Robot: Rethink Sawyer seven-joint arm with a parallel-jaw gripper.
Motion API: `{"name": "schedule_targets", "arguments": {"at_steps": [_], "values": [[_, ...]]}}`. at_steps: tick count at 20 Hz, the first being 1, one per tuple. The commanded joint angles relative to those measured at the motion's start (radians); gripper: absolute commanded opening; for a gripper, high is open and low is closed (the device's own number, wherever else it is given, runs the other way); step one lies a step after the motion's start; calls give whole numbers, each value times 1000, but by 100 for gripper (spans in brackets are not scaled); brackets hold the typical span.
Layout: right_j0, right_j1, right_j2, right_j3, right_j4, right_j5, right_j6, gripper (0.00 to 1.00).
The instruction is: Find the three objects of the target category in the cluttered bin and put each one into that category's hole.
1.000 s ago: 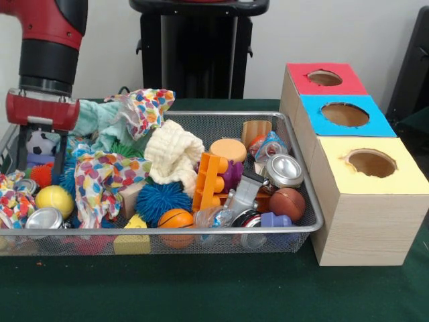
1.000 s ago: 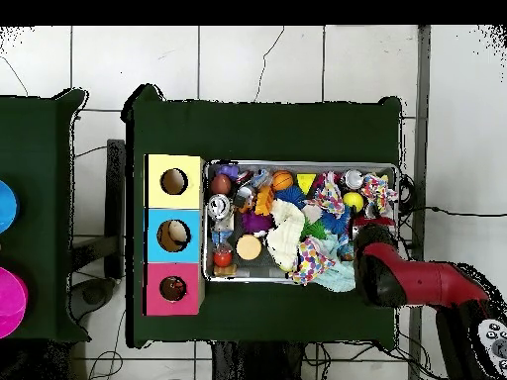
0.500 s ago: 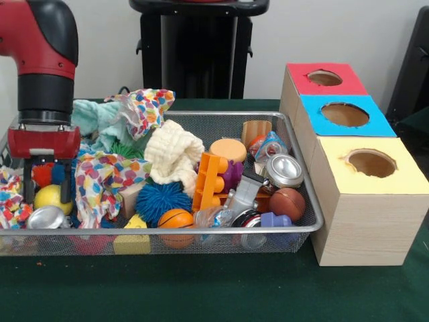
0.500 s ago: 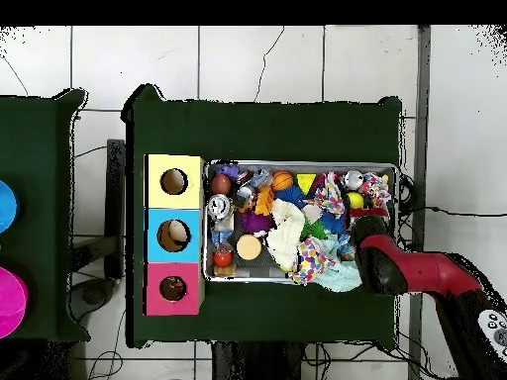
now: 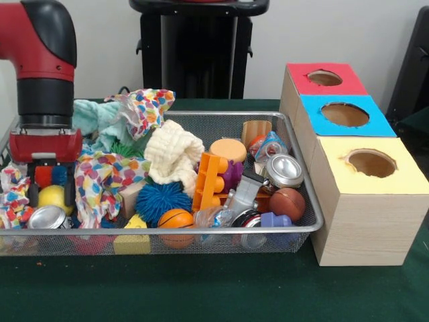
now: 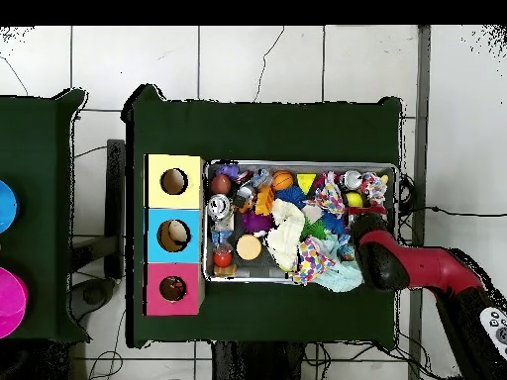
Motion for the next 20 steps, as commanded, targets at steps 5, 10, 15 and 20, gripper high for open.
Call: {"name": "schedule_targets", "arguments": {"at_steps": [5,10,15,20], "values": [[130,-58,-62,-19,70,244,25,100],[233,-149,-205,87,88,129,194,100],[329,-208,-323,139,127,71,247,100],[377,-230,-378,112,145,56,210,100]]}}
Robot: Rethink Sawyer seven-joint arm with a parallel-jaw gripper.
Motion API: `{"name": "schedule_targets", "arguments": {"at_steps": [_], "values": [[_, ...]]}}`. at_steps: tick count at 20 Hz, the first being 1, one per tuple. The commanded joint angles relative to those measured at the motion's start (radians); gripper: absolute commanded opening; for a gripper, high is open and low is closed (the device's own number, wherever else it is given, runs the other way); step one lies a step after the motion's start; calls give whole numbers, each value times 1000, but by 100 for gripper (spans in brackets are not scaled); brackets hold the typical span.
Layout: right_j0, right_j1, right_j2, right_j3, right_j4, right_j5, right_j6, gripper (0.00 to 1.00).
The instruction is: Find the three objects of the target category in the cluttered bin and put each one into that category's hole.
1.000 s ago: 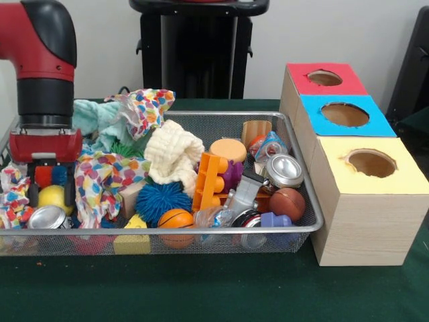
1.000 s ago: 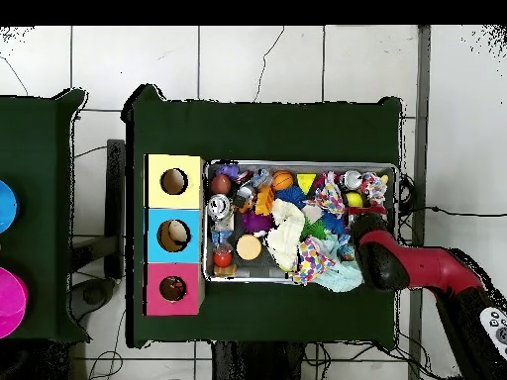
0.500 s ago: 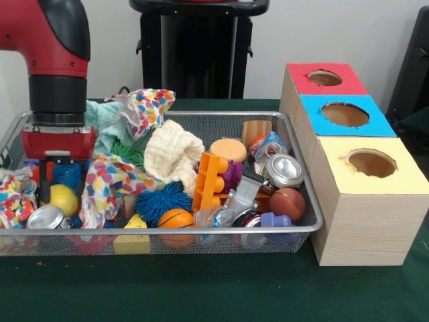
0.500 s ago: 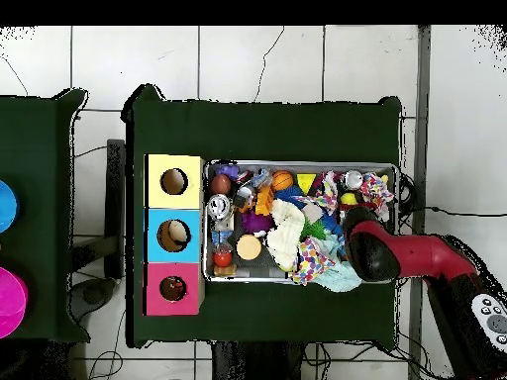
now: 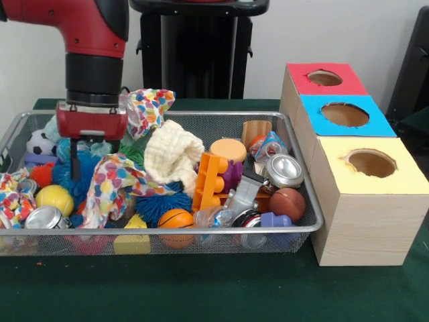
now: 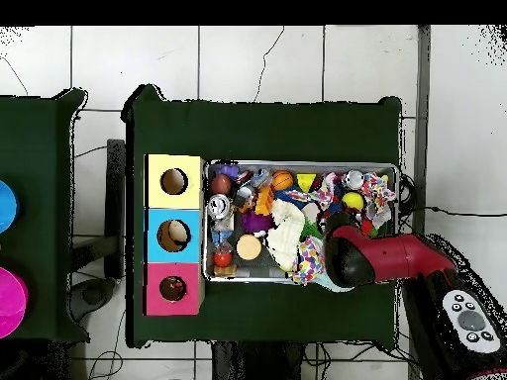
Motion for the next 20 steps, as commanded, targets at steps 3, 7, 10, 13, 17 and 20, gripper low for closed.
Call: {"name": "schedule_targets", "arguments": {"at_steps": [3,7,10,13,17,20], "values": [[50,-59,-137,22,43,-16,160,100],[28,-91,-121,32,48,-5,123,100],[-16,-108,-70,31,53,24,72,100],[-55,-119,-30,21,47,38,28,100],[-105,-103,15,5,34,41,-11,100],[-118,-57,7,-10,2,-12,11,100]]}}
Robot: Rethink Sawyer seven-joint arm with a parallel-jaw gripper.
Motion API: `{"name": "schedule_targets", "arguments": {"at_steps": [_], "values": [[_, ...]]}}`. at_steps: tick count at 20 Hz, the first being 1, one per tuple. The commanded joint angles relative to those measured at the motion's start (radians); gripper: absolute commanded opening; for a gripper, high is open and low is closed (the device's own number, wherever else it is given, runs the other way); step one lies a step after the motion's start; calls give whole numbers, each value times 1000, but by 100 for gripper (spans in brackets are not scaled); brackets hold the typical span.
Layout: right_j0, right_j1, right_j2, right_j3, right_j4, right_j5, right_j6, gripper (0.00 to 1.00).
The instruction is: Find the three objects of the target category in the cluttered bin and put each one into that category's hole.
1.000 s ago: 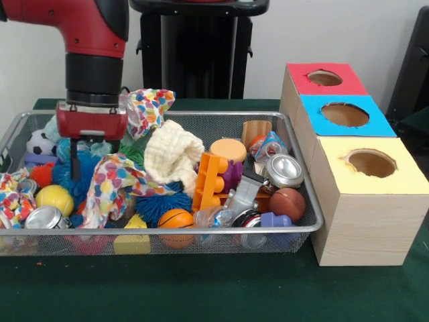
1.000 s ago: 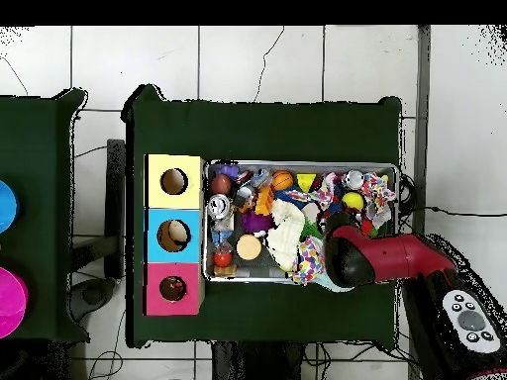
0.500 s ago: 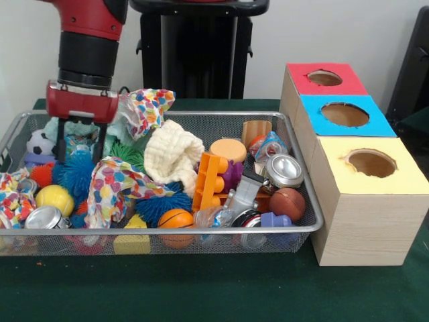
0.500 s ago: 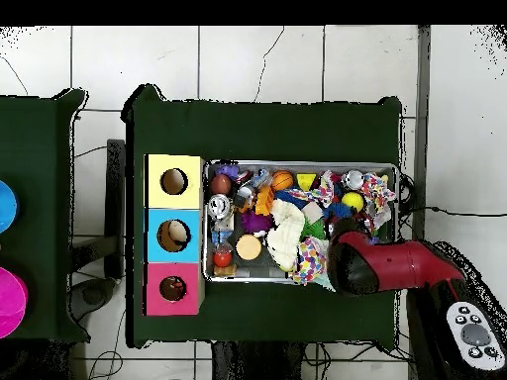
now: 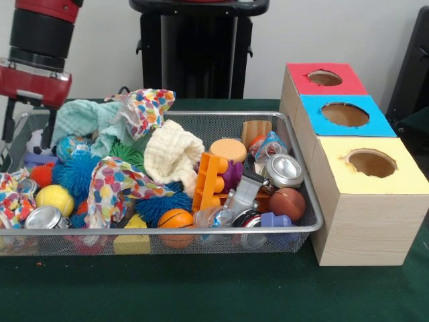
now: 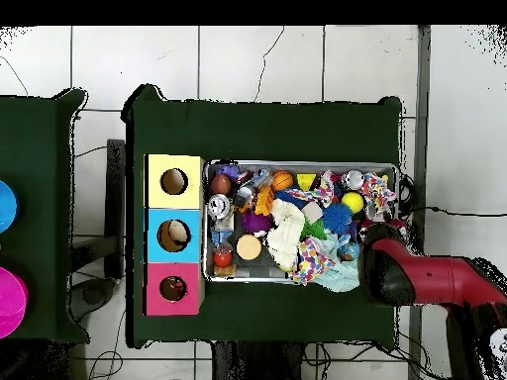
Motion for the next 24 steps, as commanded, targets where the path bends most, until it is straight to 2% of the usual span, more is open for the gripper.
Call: {"name": "schedule_targets", "arguments": {"at_steps": [1,3,7,15,19,24], "values": [[-45,66,73,-36,-33,-34,20,100],[-55,104,88,-62,-51,-54,13,100],[-139,210,209,-110,-74,-33,-64,100],[-253,309,404,-150,-104,77,-227,100],[-281,342,457,-162,-110,126,-275,100],[-359,449,530,-187,-157,129,-328,100]]}}
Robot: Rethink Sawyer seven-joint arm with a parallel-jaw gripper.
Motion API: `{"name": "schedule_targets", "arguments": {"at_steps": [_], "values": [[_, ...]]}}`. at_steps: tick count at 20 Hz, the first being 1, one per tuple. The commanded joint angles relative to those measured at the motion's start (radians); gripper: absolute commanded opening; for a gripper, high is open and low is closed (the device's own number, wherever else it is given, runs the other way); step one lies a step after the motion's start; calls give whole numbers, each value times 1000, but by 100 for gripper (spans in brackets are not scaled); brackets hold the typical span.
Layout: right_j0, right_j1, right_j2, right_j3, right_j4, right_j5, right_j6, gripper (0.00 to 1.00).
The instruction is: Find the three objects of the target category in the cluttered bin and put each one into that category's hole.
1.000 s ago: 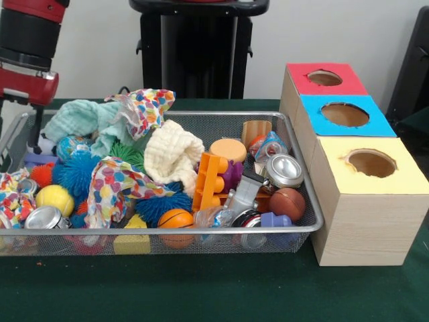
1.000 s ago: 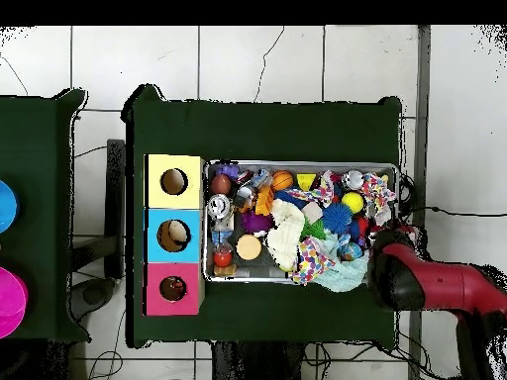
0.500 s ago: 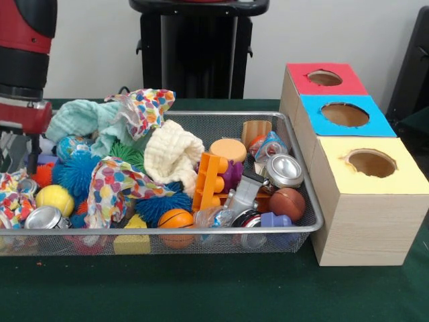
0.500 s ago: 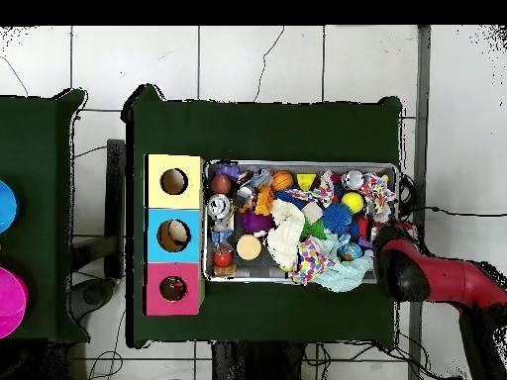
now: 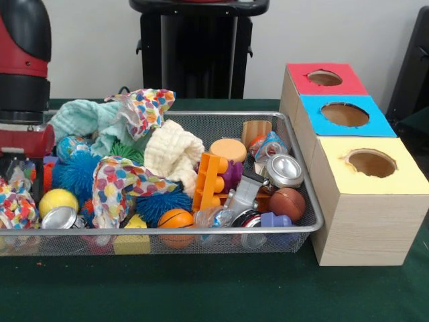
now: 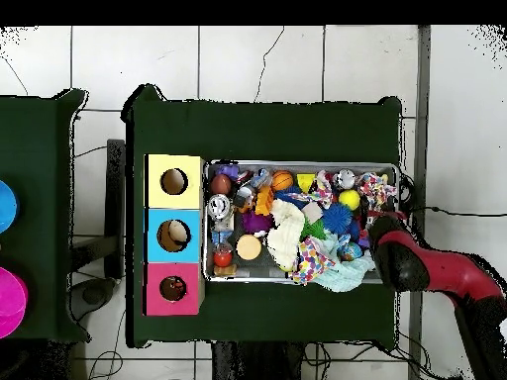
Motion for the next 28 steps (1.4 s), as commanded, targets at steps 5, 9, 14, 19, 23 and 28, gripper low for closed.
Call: {"name": "schedule_targets", "arguments": {"at_steps": [5,9,14,19,23,28], "values": [[-136,279,319,-110,-115,166,-456,100],[-180,394,419,-155,-82,250,-632,100],[-127,381,391,-134,-89,193,-517,100],[18,270,245,-105,-122,51,-260,100],[172,194,51,-97,-104,-109,-55,100],[441,160,-330,-92,131,-403,77,100]]}}
